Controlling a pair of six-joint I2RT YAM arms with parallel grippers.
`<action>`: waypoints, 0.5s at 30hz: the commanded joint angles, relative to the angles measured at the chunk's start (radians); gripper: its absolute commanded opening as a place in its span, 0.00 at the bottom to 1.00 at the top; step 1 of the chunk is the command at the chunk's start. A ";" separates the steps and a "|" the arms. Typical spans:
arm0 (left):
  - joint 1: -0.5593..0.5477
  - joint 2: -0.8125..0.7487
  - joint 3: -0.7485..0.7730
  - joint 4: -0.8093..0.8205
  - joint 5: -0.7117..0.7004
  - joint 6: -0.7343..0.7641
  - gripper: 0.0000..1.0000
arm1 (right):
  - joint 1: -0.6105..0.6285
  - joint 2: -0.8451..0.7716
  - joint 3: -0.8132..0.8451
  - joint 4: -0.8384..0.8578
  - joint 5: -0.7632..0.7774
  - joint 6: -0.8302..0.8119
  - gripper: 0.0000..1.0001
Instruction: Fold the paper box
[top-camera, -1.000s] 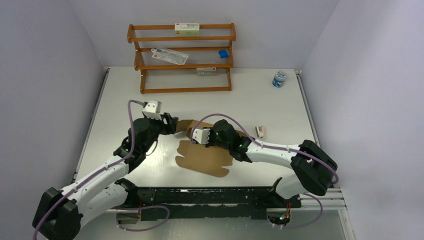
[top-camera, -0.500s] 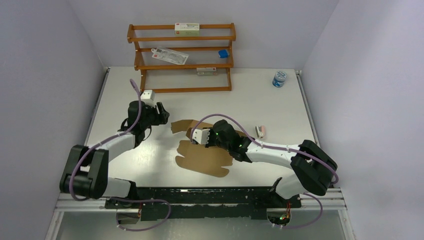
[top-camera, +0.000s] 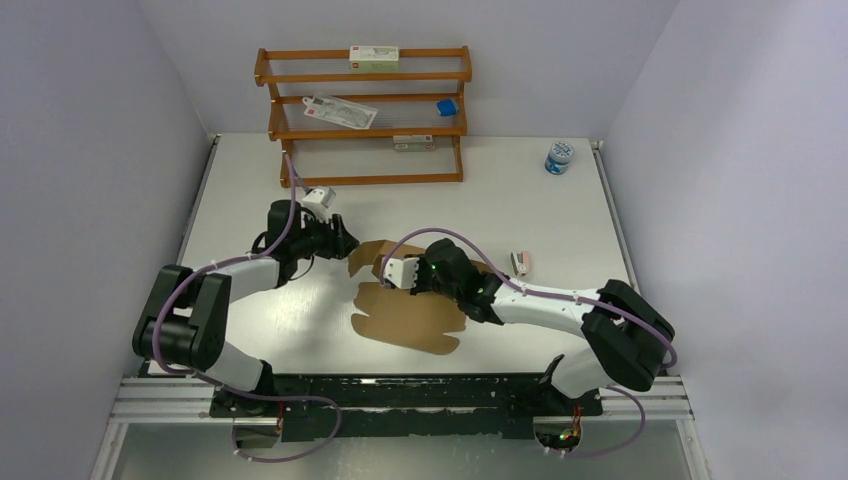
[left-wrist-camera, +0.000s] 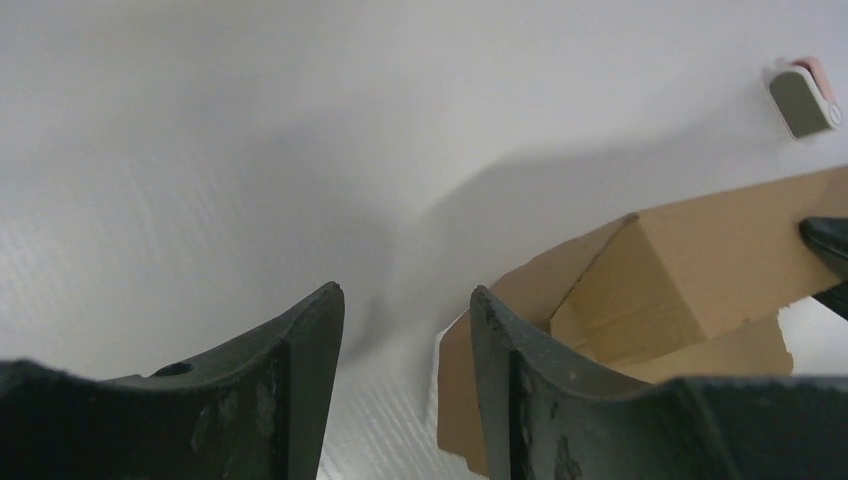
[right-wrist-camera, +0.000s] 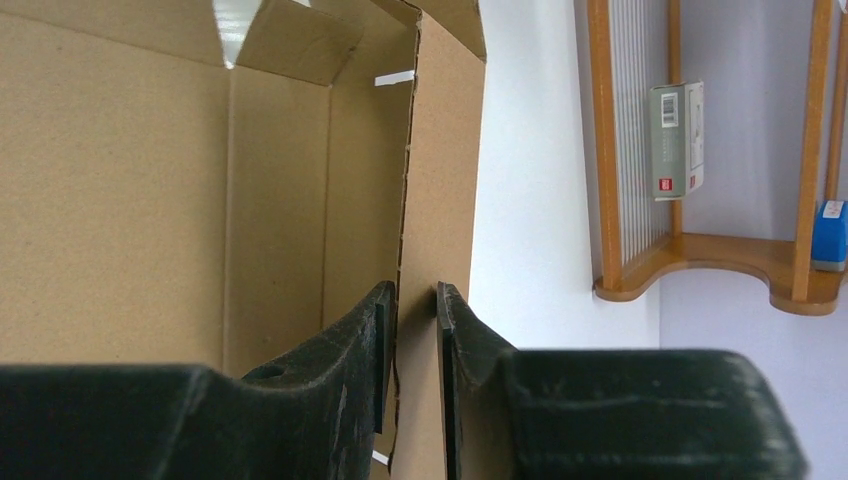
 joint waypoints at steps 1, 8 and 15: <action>-0.037 -0.023 0.006 0.017 0.076 0.037 0.54 | 0.005 0.018 0.026 -0.020 -0.002 -0.007 0.26; -0.083 -0.044 -0.009 0.004 0.092 0.036 0.51 | 0.005 0.022 0.027 -0.017 0.003 -0.011 0.26; -0.158 -0.101 -0.053 -0.033 0.000 -0.025 0.43 | 0.006 0.008 0.011 -0.008 0.011 -0.015 0.26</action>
